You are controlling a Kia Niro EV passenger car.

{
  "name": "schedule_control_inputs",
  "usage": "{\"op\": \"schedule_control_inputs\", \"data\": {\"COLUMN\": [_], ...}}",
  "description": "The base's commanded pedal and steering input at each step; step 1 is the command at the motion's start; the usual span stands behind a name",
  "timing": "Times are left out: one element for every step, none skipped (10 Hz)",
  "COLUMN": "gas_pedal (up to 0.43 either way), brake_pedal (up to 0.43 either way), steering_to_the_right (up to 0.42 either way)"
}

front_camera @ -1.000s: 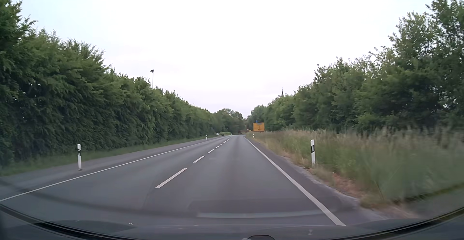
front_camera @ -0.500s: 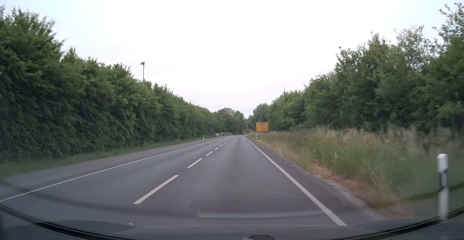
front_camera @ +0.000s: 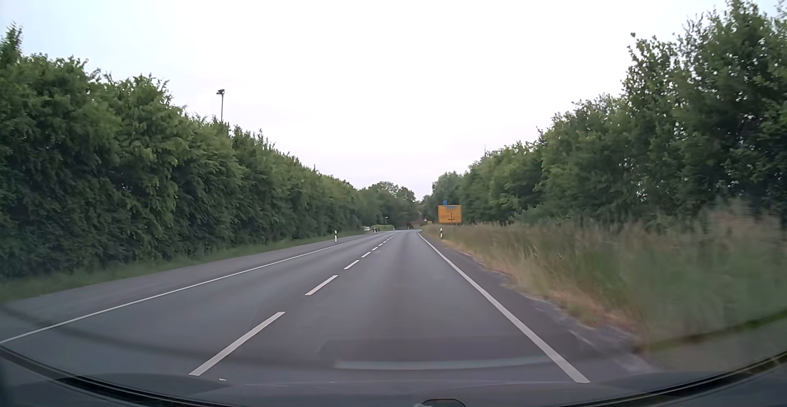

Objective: Follow the waypoints while adhering to traffic rules and regulations

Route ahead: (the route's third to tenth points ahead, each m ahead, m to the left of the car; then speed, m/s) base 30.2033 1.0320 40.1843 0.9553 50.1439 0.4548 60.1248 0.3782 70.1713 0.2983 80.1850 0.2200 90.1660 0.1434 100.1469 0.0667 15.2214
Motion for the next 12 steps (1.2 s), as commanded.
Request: {"op": "schedule_control_inputs", "data": {"gas_pedal": [0.138, 0.138, 0.138, 0.138, 0.138, 0.138, 0.138, 0.138, 0.138, 0.138, 0.138, 0.138], "brake_pedal": [0.0, 0.0, 0.0, 0.0, 0.0, 0.0, 0.0, 0.0, 0.0, 0.0, 0.0, 0.0], "steering_to_the_right": [-0.002, -0.002, -0.002, -0.002, -0.002, -0.002, -0.002, -0.002, -0.002, -0.002, -0.002, -0.002]}}
